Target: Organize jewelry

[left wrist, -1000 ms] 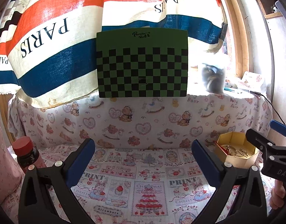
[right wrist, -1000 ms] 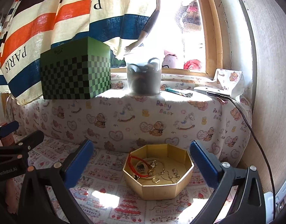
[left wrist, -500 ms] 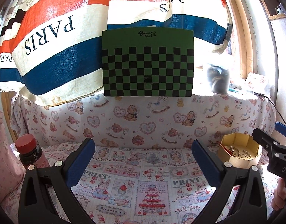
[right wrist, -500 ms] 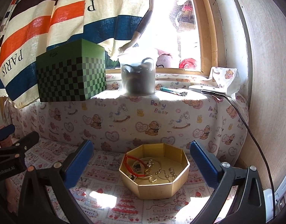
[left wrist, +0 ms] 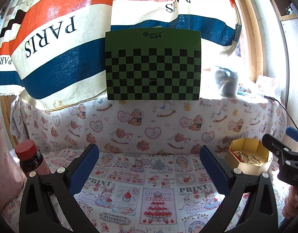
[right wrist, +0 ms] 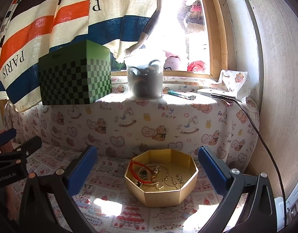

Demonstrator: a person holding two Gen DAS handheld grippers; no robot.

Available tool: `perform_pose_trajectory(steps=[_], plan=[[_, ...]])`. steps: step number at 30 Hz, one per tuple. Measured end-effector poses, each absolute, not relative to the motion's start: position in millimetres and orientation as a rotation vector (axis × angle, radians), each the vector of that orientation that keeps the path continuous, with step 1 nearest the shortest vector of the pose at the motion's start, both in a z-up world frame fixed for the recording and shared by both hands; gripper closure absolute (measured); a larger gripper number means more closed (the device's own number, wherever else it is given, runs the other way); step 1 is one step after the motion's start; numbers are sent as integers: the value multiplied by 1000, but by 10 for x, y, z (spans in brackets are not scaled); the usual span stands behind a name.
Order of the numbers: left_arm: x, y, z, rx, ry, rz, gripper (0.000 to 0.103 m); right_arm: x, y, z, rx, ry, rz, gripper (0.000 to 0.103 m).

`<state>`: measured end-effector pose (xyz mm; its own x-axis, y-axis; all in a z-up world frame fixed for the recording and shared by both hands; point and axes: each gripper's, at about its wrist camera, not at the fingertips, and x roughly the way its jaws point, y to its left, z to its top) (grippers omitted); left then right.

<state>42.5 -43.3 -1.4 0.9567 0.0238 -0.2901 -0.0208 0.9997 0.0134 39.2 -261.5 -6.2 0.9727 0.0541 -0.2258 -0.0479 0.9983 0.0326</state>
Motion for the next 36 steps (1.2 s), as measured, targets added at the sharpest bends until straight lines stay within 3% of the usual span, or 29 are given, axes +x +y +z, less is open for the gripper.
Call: perform_pose_trajectory(steps=[36], plan=[[435, -417, -20, 8, 303, 37, 0, 389, -2606, -70, 23, 230, 57, 0]])
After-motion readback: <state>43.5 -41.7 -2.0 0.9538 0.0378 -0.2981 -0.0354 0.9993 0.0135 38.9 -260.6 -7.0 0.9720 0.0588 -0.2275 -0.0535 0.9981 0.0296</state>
